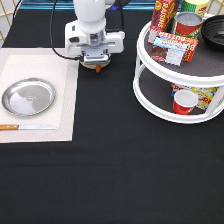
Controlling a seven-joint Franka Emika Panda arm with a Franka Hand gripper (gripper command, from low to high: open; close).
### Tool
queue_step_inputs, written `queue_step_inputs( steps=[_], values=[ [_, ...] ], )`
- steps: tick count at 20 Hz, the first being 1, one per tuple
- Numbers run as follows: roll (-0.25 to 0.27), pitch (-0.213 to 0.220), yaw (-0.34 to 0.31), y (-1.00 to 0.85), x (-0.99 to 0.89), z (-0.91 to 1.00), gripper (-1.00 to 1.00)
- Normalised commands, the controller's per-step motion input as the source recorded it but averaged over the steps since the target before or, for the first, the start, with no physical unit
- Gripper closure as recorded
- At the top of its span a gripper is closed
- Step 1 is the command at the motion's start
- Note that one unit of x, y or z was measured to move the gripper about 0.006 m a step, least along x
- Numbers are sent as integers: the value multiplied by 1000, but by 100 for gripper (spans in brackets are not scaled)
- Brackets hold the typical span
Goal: Arrange plate and fork
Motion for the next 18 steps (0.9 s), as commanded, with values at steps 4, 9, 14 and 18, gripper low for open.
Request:
queue_step_inputs(
  steps=[4, 9, 14, 18],
  values=[
    [-44, -107, -2, 9, -285, -351, -100],
    [-49, -75, -8, 1, -199, -183, 100],
    [-56, -65, -6, 0, -87, -111, 100],
    [-133, -97, 3, 64, -43, -136, 100]
  ],
)
